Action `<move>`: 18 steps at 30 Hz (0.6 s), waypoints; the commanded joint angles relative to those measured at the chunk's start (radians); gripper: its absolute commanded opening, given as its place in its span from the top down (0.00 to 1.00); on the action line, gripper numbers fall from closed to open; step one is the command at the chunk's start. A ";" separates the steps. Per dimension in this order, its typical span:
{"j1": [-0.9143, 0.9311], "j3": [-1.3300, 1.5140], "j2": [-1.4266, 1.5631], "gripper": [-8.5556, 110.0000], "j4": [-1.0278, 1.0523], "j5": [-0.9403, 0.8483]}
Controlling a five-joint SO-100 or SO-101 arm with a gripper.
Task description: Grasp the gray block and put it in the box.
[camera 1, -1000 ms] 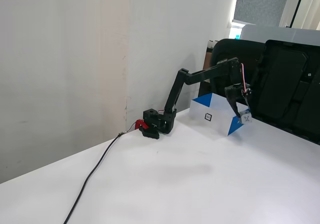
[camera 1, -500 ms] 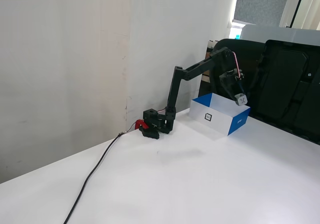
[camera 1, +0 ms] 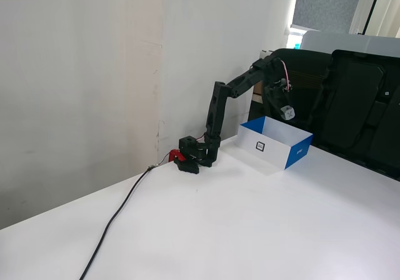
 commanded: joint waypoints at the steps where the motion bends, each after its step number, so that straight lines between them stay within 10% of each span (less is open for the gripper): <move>1: 0.066 -0.087 0.034 0.93 0.006 0.061; 18: 0.212 -0.072 -0.057 0.93 -0.176 0.264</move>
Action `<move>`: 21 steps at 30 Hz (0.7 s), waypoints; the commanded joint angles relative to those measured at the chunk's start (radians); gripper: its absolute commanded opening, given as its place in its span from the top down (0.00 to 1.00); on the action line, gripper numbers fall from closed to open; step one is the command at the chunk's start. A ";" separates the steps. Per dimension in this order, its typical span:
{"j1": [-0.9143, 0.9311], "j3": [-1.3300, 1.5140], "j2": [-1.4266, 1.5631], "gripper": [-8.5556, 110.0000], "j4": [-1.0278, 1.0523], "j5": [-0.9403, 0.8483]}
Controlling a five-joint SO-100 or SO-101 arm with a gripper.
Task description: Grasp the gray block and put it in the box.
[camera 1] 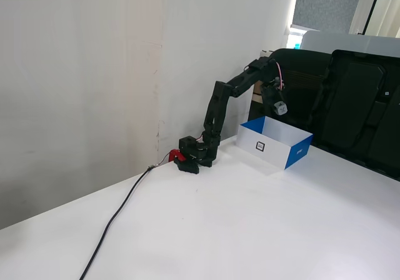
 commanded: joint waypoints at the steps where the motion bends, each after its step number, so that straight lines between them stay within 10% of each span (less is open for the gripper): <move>1: 0.043 -0.046 0.009 0.90 -0.060 0.044; 14: 0.066 -0.046 -0.120 0.64 -0.043 0.296; 21: 0.006 -0.075 -0.129 0.77 -0.029 0.302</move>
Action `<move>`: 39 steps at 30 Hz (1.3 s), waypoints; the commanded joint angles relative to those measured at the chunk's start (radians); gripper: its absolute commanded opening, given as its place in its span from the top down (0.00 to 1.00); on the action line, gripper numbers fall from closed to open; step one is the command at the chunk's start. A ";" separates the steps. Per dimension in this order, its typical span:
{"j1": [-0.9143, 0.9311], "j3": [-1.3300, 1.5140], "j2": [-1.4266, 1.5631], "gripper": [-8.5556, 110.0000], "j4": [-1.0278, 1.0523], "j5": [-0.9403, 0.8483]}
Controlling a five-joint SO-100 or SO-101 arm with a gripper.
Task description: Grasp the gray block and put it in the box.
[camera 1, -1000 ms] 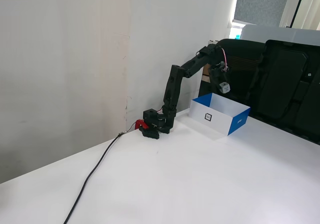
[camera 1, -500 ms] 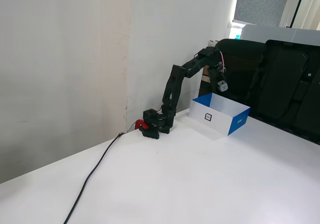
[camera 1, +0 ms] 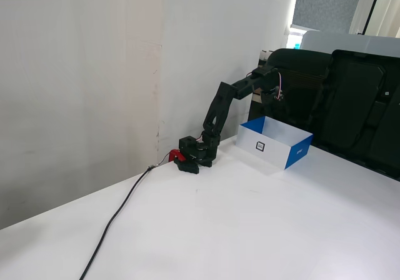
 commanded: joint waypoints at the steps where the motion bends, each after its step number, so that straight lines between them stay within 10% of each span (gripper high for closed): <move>1: -0.034 -0.078 0.025 0.79 0.015 0.009; 39: -0.750 0.074 0.130 0.93 0.201 -0.147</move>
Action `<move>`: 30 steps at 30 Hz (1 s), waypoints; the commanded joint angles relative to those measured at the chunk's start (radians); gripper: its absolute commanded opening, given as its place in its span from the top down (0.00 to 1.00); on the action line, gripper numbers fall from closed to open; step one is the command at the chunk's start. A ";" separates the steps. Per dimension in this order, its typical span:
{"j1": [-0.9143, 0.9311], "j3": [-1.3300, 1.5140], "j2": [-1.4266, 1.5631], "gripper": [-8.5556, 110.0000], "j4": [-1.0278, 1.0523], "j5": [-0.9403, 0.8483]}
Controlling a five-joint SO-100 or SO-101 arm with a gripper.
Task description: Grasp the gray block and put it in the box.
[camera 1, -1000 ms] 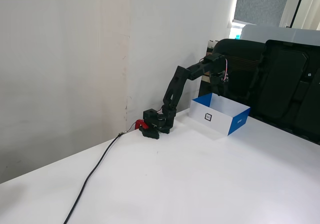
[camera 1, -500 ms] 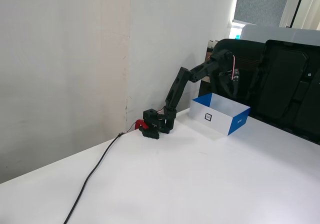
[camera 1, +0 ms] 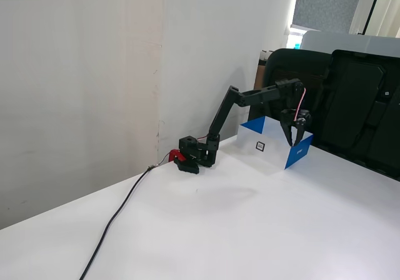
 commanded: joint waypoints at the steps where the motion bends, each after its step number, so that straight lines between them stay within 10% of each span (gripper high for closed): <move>1: -0.077 0.005 0.138 0.93 0.038 -0.067; 19: -0.371 0.215 0.333 0.93 0.011 -0.430; 30: -0.526 0.885 0.744 0.93 -0.360 -0.744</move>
